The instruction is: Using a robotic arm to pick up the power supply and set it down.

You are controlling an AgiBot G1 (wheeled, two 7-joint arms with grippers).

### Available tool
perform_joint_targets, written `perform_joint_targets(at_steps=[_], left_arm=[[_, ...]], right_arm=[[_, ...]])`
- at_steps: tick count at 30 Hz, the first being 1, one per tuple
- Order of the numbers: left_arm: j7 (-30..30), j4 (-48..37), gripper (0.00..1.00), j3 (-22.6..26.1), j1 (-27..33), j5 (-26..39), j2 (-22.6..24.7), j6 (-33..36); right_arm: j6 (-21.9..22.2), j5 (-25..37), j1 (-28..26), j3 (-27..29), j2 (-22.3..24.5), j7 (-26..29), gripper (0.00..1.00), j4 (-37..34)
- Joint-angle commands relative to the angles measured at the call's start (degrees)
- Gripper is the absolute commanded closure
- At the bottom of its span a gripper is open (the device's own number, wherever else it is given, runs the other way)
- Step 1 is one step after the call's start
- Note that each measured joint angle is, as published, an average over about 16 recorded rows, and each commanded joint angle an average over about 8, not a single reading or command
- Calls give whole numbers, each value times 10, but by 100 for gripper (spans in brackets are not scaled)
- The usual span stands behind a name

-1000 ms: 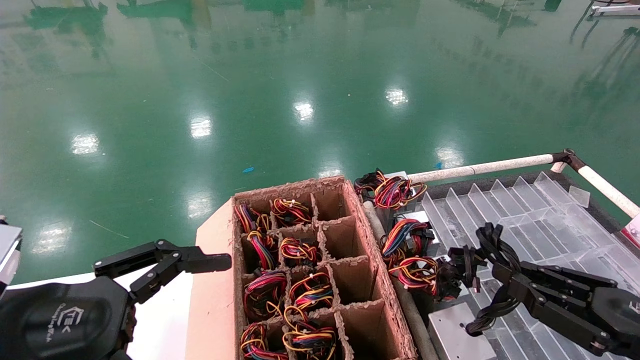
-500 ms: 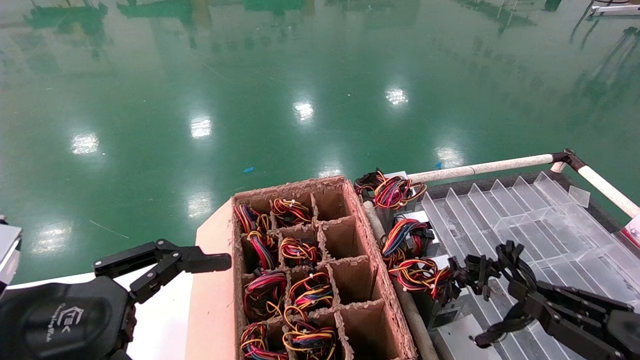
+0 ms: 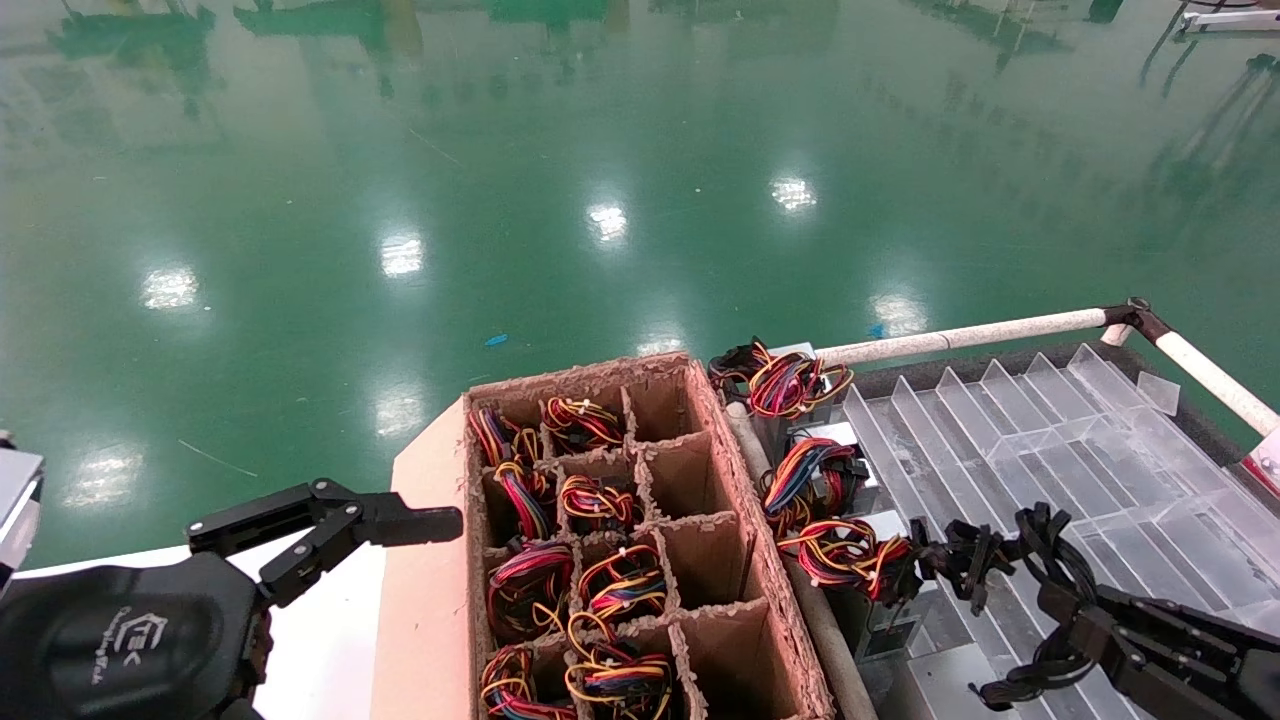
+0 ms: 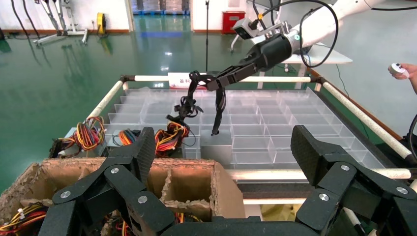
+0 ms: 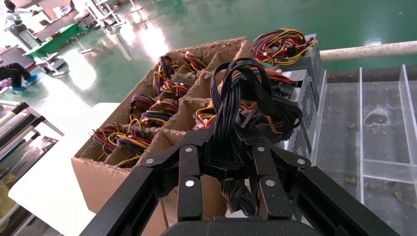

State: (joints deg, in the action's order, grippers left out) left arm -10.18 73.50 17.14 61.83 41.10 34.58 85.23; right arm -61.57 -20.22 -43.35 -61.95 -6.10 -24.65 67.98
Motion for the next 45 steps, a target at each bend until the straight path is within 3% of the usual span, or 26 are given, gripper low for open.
perform_joint_targets(at_steps=[1, 3, 8, 11, 25, 45], left_arm=[[0, 0, 0, 0, 0, 0, 0, 0], [0, 0, 0, 0, 0, 0, 0, 0], [0, 0, 0, 0, 0, 0, 0, 0], [0, 0, 0, 0, 0, 0, 0, 0], [0, 0, 0, 0, 0, 0, 0, 0], [1, -1, 0, 1, 0, -1, 0, 0]], right_arm=[[-1, 0, 2, -1, -1, -3, 94, -1], [1, 4, 2, -2, -3, -2, 82, -2], [10, 18, -2, -3, -7, 3, 22, -3], [15, 25, -4, -3, -8, 5, 0, -3], [24, 45, -14, -1, -8, 11, 0, 10], [81, 172, -68, 5, -12, 91, 0, 65]])
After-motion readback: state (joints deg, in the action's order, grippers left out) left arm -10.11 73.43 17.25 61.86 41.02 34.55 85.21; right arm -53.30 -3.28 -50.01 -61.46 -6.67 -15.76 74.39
